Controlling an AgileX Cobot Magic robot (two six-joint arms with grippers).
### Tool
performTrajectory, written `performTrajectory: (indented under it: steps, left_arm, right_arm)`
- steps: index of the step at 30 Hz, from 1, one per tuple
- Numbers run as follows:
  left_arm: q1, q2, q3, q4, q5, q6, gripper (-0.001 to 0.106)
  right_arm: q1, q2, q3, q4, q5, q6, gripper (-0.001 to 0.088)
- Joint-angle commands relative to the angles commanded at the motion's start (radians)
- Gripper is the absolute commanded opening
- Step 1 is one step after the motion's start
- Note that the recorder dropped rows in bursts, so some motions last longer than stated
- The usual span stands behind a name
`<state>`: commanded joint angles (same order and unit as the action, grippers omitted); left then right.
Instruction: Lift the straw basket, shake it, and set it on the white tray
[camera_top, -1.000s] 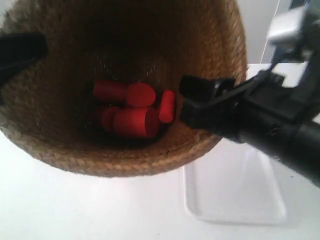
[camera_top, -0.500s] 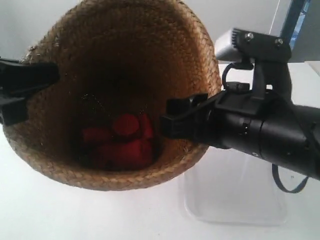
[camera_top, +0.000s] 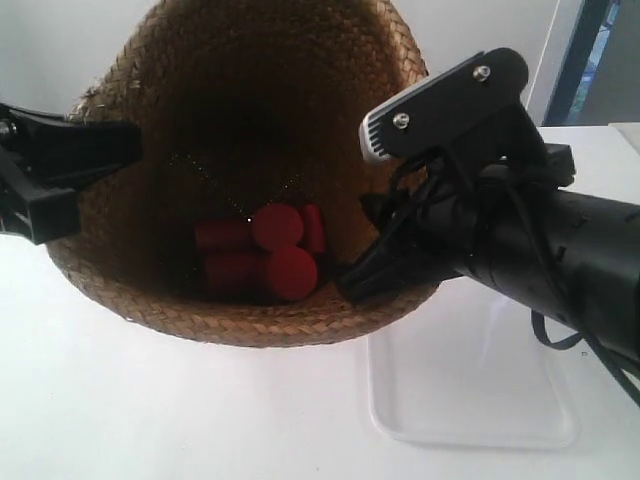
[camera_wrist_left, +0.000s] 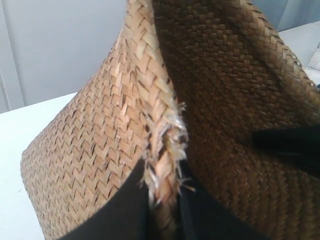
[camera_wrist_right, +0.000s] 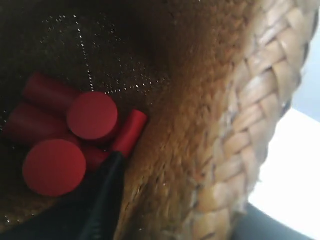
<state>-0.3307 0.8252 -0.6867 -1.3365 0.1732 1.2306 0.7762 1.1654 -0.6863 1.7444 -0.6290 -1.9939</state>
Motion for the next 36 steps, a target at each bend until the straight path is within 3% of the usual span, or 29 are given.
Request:
performTrajectory:
  steps: [5, 10, 16, 20, 25, 26, 27, 28, 29, 30, 31, 32, 36]
  left_arm:
    - [0.000, 0.000, 0.000, 0.000, 0.015, 0.000, 0.000]
    - [0.000, 0.000, 0.000, -0.008, 0.003, -0.004, 0.000]
    - [0.000, 0.002, 0.000, -0.003, 0.000, 0.004, 0.000]
    - [0.000, 0.000, 0.000, -0.003, 0.000, 0.004, 0.000]
    - [0.000, 0.000, 0.000, -0.003, 0.000, 0.004, 0.000]
    - [0.000, 0.000, 0.000, -0.003, 0.000, 0.004, 0.000]
    - [0.000, 0.000, 0.000, -0.003, 0.000, 0.004, 0.000]
    - [0.000, 0.000, 0.000, -0.003, 0.000, 0.004, 0.000]
    - [0.000, 0.000, 0.000, -0.003, 0.000, 0.004, 0.000]
    - [0.000, 0.000, 0.000, -0.001, -0.002, 0.004, 0.000]
    - [0.000, 0.000, 0.000, -0.001, -0.002, 0.004, 0.000]
    - [0.000, 0.000, 0.000, -0.001, -0.002, 0.004, 0.000]
    - [0.000, 0.000, 0.000, -0.001, -0.002, 0.004, 0.000]
  right_arm:
    - [0.000, 0.000, -0.002, 0.000, 0.045, -0.078, 0.0000]
    - [0.000, 0.000, -0.002, 0.000, 0.226, -0.003, 0.0000]
    - [0.000, -0.006, -0.002, 0.000, 0.202, 0.070, 0.0000]
    - [0.000, -0.011, -0.002, 0.000, 0.295, 0.070, 0.0000]
    - [0.000, -0.025, 0.002, -0.011, 0.297, 0.137, 0.0000]
    - [0.000, -0.047, 0.028, -0.208, 0.294, 0.370, 0.0000]
    - [0.000, -0.056, 0.041, -0.310, 0.292, 0.493, 0.0000]
    - [-0.010, -0.079, 0.071, -0.545, 0.288, 0.776, 0.0000]
    - [-0.018, -0.088, 0.082, -0.648, 0.292, 0.881, 0.0000]
    - [-0.042, -0.102, 0.104, -0.829, 0.332, 1.120, 0.0000]
    - [-0.055, -0.104, 0.107, -0.908, 0.378, 1.230, 0.0000]
    - [-0.098, -0.104, 0.101, -1.122, 0.486, 1.452, 0.0000]
    - [-0.174, -0.089, 0.072, -1.560, 0.668, 1.893, 0.0000]
